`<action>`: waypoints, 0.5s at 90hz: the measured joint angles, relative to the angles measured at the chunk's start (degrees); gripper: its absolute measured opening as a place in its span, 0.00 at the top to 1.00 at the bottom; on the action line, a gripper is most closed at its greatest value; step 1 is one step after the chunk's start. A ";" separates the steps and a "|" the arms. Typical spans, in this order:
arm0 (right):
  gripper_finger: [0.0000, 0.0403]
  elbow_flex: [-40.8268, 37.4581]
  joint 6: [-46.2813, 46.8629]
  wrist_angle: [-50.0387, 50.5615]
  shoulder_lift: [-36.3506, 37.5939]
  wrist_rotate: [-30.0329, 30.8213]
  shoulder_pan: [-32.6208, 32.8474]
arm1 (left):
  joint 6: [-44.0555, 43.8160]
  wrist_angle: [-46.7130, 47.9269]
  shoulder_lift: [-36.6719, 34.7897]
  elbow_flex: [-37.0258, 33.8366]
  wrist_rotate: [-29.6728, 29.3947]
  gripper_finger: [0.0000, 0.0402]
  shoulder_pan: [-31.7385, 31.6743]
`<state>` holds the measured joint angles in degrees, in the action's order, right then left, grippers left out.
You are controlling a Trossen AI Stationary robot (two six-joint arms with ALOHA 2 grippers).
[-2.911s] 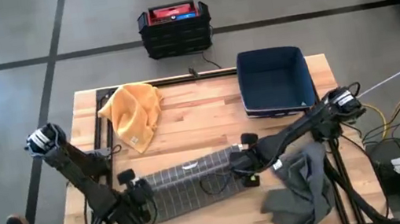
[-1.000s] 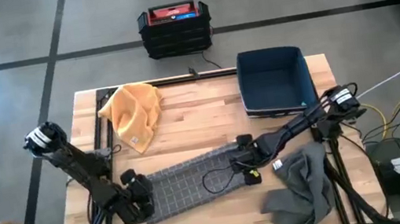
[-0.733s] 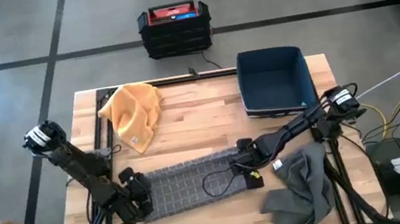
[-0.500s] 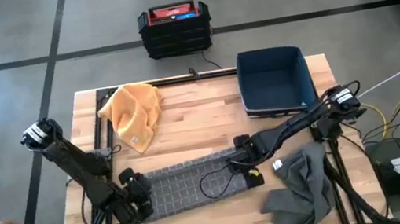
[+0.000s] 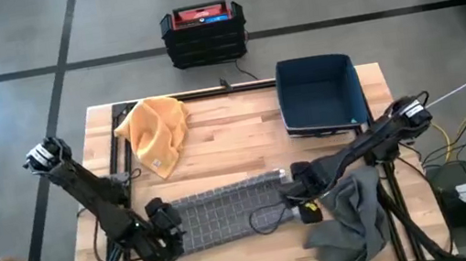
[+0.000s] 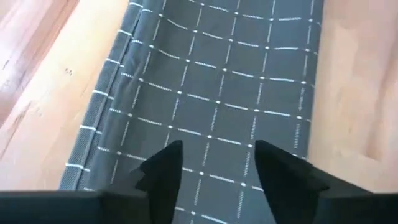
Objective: Fold towel
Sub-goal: Fold the gray patterned kitchen towel
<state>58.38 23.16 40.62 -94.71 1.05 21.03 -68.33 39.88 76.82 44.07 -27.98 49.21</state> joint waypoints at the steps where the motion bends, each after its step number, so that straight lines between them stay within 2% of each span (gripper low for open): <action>1: 0.34 -0.31 -0.07 -0.88 0.12 0.15 0.15 | 0.25 0.01 0.07 -0.01 0.01 0.49 -0.01; 6: 0.35 -1.19 -2.20 -5.15 0.51 1.91 0.71 | 2.44 0.80 0.35 -0.02 0.00 0.48 -0.37; 13: 0.37 -1.26 -7.02 -9.86 0.71 7.48 0.71 | 4.64 3.93 0.19 -0.02 0.00 0.48 -1.71; 21: 0.39 -0.51 -11.37 -10.41 0.72 12.78 -1.99 | 5.01 7.78 -0.39 -0.04 1.56 0.49 -4.77; 34: 0.44 0.58 -15.70 -8.74 0.87 10.19 -9.74 | 9.26 13.38 -1.95 -0.34 9.14 0.55 -9.17; 45: 0.47 0.02 -18.55 -7.91 0.42 3.73 -15.96 | 13.89 13.41 -2.83 -1.91 12.30 0.59 -12.05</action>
<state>58.40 4.61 32.72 -94.29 4.77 5.07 -54.44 53.29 73.98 42.16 -15.68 37.16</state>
